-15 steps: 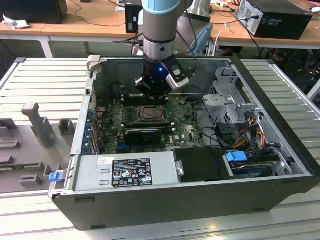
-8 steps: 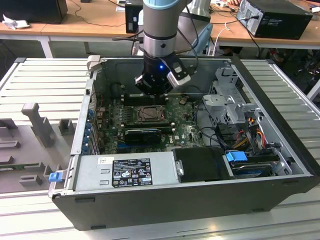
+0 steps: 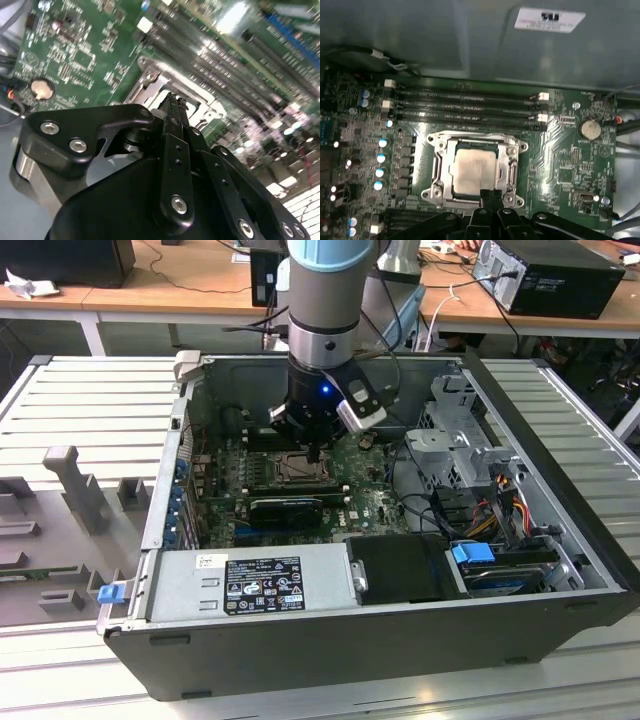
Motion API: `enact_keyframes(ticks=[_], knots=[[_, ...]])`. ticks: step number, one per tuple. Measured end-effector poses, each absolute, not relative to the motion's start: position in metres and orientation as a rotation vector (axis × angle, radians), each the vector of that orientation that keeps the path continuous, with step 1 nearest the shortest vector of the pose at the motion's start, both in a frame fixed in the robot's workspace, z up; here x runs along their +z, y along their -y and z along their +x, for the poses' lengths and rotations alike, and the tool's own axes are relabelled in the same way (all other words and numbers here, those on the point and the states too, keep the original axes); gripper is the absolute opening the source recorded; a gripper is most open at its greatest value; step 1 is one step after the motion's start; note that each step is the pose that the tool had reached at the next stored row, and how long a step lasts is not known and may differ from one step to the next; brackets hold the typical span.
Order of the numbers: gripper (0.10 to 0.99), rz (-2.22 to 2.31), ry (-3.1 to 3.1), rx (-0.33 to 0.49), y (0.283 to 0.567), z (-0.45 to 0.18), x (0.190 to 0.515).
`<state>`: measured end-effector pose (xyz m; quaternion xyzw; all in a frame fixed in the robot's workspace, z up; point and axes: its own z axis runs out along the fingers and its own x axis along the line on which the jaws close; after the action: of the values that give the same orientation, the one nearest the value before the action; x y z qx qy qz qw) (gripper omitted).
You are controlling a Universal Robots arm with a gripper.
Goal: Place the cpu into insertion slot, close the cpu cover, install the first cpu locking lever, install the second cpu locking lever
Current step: 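Install the second cpu locking lever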
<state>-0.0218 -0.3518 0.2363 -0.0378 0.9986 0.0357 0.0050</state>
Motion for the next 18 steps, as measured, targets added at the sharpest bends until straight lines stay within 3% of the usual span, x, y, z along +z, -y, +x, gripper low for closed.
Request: enact_keyframes(ticks=[4, 9, 18], knots=[[0.106, -0.119, -3.127, 0.126, 0.367, -0.022, 0.236], [0.106, -0.117, -3.117, 0.243, 0.380, -0.023, 0.236], [0.106, -0.118, -3.116, 0.255, 0.382, -0.057, 0.232]])
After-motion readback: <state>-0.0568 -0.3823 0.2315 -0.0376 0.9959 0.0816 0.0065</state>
